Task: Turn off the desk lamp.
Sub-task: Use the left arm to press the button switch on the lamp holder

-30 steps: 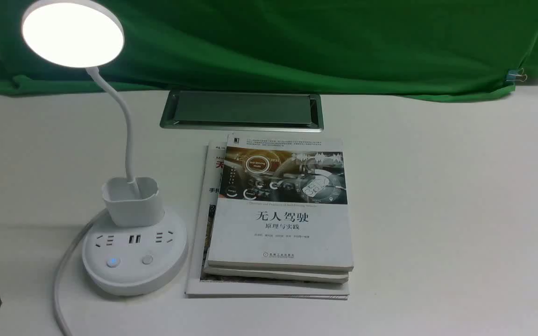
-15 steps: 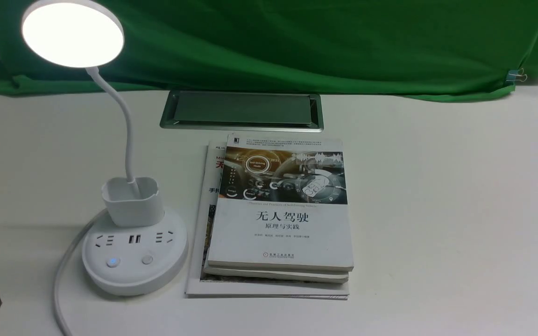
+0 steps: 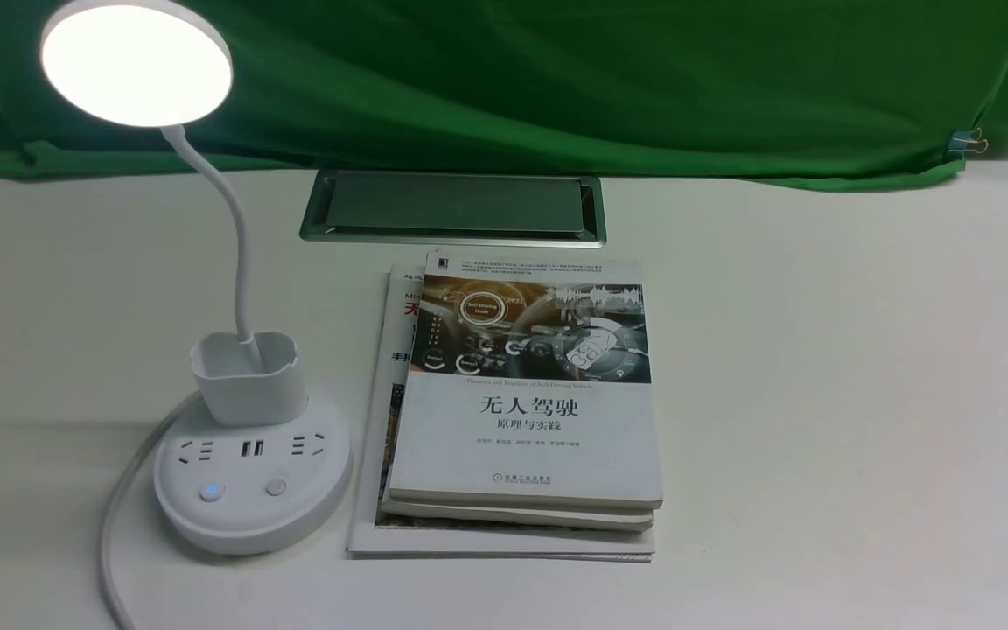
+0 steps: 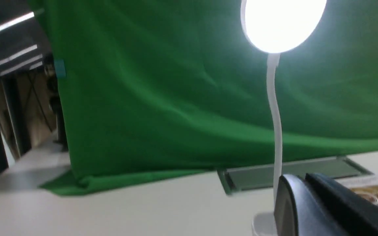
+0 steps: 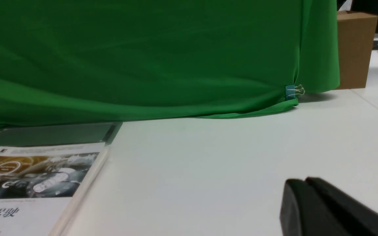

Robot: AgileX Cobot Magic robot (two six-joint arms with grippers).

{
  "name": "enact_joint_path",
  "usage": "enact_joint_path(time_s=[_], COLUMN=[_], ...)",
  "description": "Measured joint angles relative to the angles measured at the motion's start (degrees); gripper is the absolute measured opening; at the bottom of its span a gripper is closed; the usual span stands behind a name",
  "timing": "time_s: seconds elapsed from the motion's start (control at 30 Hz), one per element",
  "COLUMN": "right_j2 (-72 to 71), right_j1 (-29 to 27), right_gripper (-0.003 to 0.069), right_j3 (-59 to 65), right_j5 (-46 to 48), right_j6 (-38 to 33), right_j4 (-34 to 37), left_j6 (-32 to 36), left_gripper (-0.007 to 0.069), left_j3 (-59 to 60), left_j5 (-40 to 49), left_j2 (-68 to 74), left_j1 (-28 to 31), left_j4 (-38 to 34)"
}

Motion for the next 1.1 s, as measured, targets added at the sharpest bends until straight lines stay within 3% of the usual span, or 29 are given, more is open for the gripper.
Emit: enact_joint_path(time_s=[0.1,0.17,0.3,0.5,0.7,0.93,1.03,1.1], right_j2=[0.0,0.0,0.0,0.0,0.0,0.0,0.0,0.0], right_j1=[0.0,0.0,0.0,0.0,0.0,0.0,0.0,0.0], right_gripper=[0.0036,0.0036,0.0036,0.0036,0.0036,0.0036,0.0036,0.0036], right_j3=[0.0,0.0,0.0,0.0,0.0,0.0,0.0,0.0], right_j5=[0.0,0.0,0.0,0.0,0.0,0.0,0.0,0.0], right_j6=[0.0,0.0,0.0,0.0,0.0,0.0,0.0,0.0], right_j4=[0.0,0.0,0.0,0.0,0.0,0.0,0.0,0.0], left_j6=[-3.51,-12.6,-16.1,-16.52,-15.59,-13.3,-8.93,-3.75], left_gripper=[0.0019,0.0019,0.0019,0.0019,0.0019,0.0019,0.0019,0.0019], left_j3=[0.0,0.0,-0.76,-15.2,-30.94,-33.16,-34.46,-38.48], left_j5=[-3.09,-10.15,-14.97,-1.35,21.28,20.89,26.13,35.89], left_j2=[0.0,0.0,0.29,9.61,28.64,44.04,50.62,58.55], left_j1=[0.0,0.0,0.0,0.0,0.0,0.0,0.0,-0.08], left_j4=[-2.29,-6.42,-7.43,-7.43,-6.55,-12.08,-13.64,-15.15])
